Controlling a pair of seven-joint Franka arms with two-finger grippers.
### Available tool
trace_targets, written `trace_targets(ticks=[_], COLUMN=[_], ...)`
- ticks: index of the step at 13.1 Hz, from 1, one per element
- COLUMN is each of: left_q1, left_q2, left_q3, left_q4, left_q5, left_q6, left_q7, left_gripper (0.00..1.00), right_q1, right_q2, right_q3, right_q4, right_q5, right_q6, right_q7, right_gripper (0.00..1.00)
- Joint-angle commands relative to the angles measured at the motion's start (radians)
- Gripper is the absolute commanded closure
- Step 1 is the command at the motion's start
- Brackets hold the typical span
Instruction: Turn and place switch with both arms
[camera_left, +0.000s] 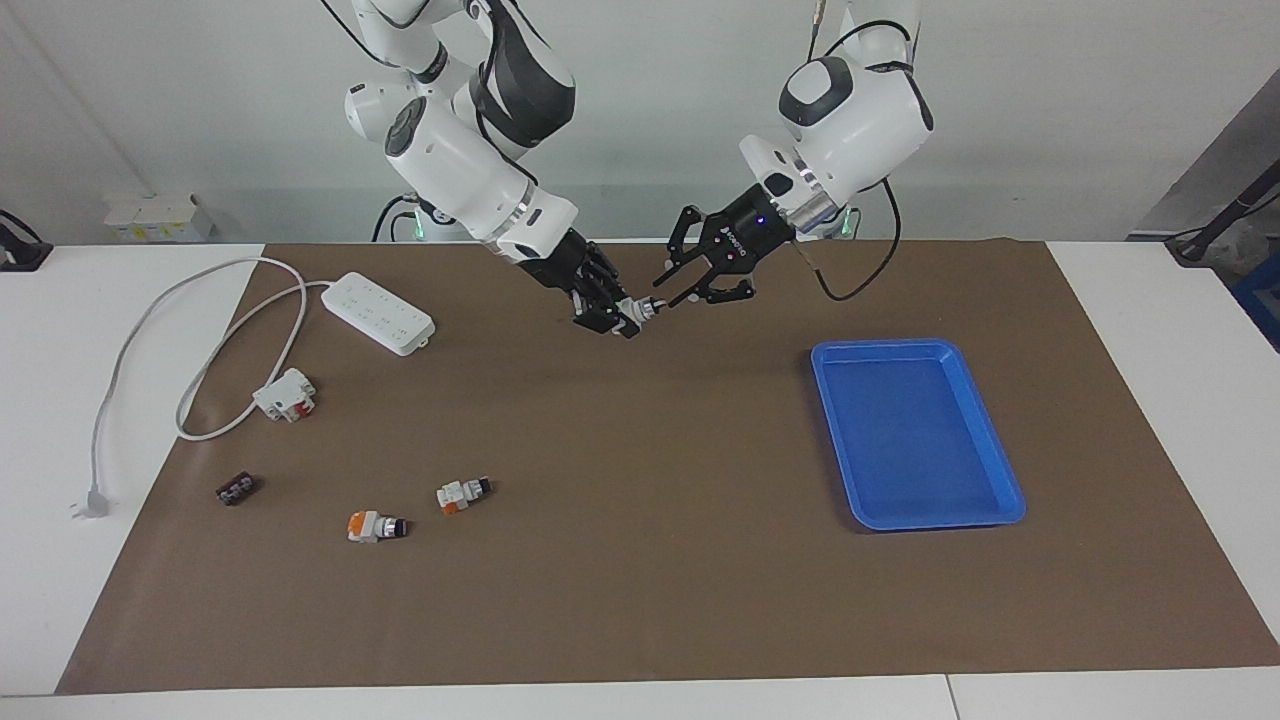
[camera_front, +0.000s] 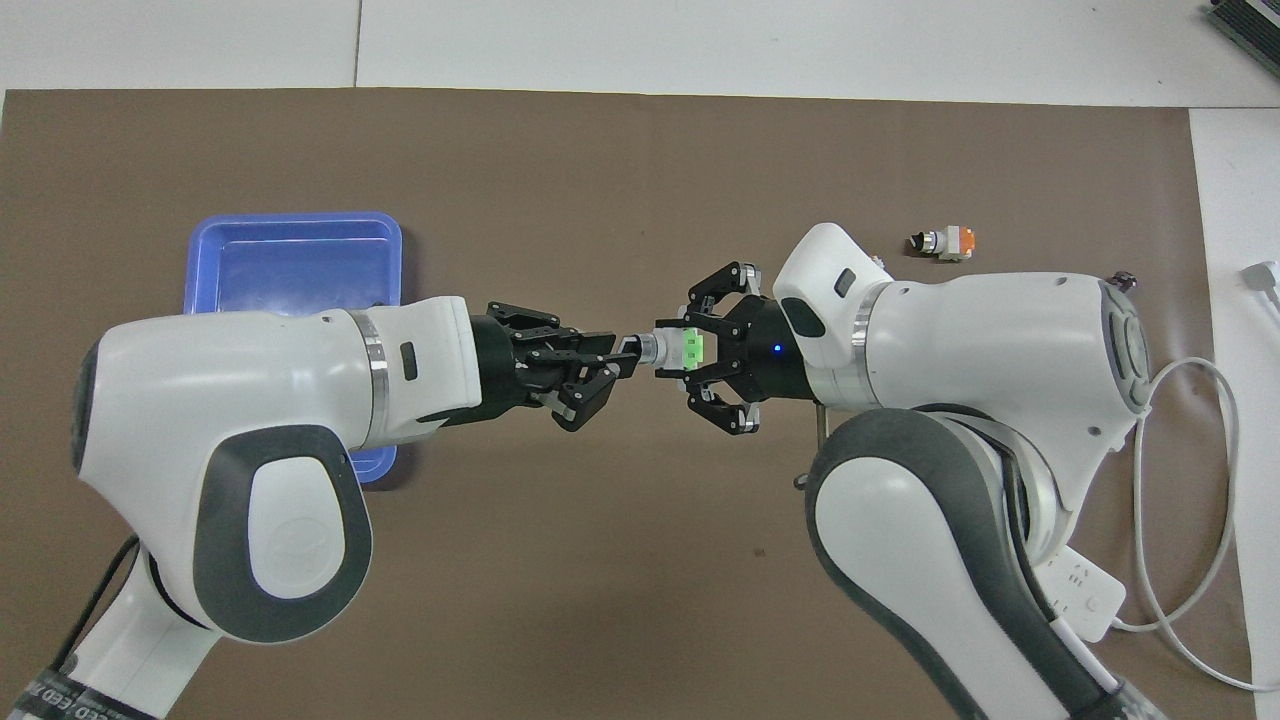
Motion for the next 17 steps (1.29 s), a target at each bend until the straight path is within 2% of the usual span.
trace_targets(ticks=[1, 10, 12, 16, 17], left_q1=[-0.012, -0.034, -0.035, -0.035, -0.035], left_q2=[-0.02, 0.01, 0.013, 0.022, 0.028], left_q3=[0.011, 0.005, 0.003, 0.005, 0.005], left_q4=[-0.032, -0.024, -0.021, -0.001, 0.006], left_q5=[-0.018, -0.023, -0.03, -0.032, -0.032], left_q6=[-0.008, 0.002, 0.007, 0.011, 0.011], left_q7=[0.042, 0.079, 0.08, 0.079, 0.079], left_gripper=[0.68, 0.68, 0.71, 0.84, 0.92], right_q1=[-0.004, -0.004, -0.004, -0.004, -0.004], right_q2=[-0.013, -0.013, -0.013, -0.013, -0.013], right_q3=[0.011, 0.011, 0.011, 0.011, 0.011], right_q4=[-0.015, -0.015, -0.015, -0.015, -0.015], right_q5=[0.026, 0.026, 0.025, 0.025, 0.025], right_q6=[0.021, 0.023, 0.023, 0.023, 0.023], right_q7=[0.021, 0.019, 0.019, 0.019, 0.018], right_gripper=[1.0, 1.0, 1.0, 1.0, 1.0])
